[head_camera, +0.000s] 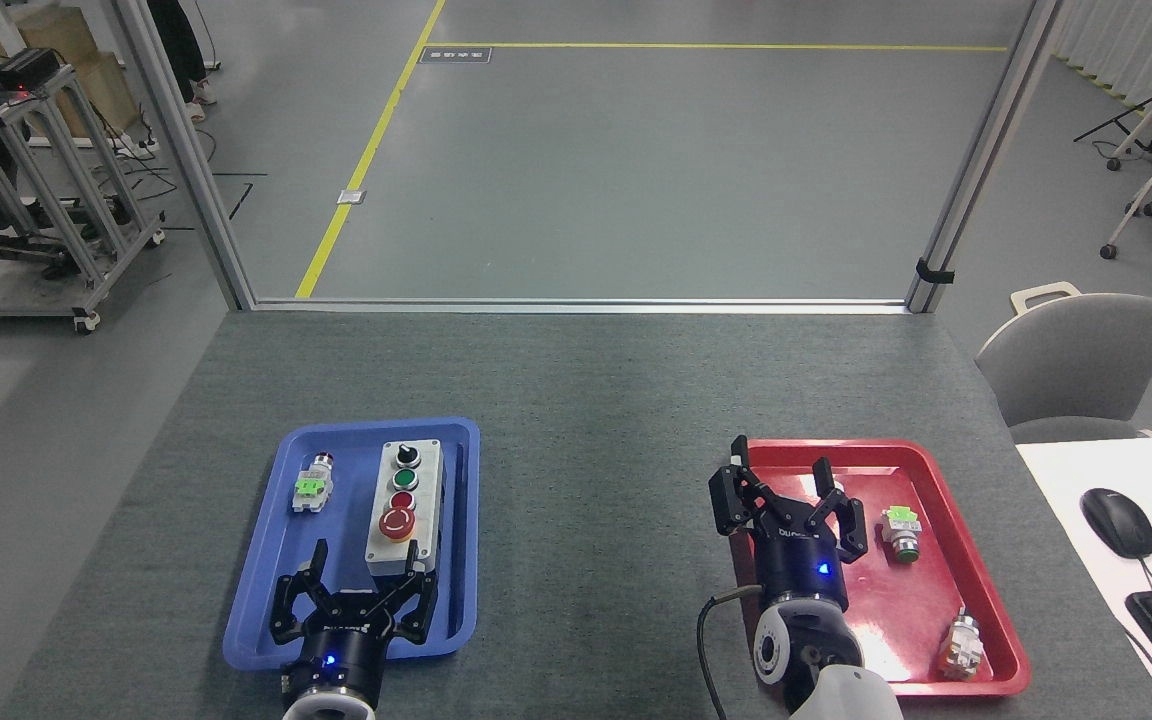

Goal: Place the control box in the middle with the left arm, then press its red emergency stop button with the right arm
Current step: 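Move the left gripper down to the near end of the gray control box, then close the left gripper on the near end of the control box, then drag the control box with the left gripper off the blue tray toward the table middle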

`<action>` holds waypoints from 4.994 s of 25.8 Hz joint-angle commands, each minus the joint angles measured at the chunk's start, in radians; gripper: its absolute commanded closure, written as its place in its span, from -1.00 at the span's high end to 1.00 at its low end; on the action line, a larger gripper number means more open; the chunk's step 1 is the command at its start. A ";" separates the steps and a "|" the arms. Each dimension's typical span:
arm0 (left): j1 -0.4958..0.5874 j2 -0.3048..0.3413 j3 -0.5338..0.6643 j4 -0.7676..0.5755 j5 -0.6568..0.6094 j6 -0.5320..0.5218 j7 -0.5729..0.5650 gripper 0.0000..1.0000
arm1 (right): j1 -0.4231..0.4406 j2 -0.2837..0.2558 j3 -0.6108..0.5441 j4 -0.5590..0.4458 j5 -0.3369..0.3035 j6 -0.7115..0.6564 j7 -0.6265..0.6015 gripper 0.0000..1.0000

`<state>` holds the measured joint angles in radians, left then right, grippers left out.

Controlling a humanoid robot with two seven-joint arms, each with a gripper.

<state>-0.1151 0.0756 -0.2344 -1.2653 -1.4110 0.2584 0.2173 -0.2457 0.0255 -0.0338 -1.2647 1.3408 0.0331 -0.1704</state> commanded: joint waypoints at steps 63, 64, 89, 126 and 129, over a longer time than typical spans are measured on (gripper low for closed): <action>-0.271 -0.085 -0.028 0.484 -0.063 0.071 -0.007 0.57 | 0.008 -0.108 0.002 0.021 -0.061 -0.004 -0.001 0.98; -0.271 -0.085 -0.028 0.484 -0.063 0.071 -0.009 0.50 | 0.008 -0.107 0.000 0.024 -0.061 -0.002 -0.001 0.98; -0.207 -0.085 -0.026 0.202 0.000 0.042 -0.035 -1.00 | 0.008 -0.110 -0.002 0.024 -0.063 -0.004 -0.001 0.98; -0.250 -0.214 -0.511 0.294 -0.005 0.127 -0.170 0.09 | -0.020 -0.165 -0.078 0.033 -0.098 -0.007 -0.008 0.97; -0.250 -0.214 -0.534 0.310 -0.005 0.127 -0.168 0.53 | -0.017 -0.164 -0.077 0.038 -0.095 -0.009 -0.009 0.97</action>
<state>-0.3630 -0.1390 -0.7494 -0.9676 -1.4159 0.3839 0.0477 -0.2631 -0.1355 -0.1115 -1.2318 1.2428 0.0261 -0.1811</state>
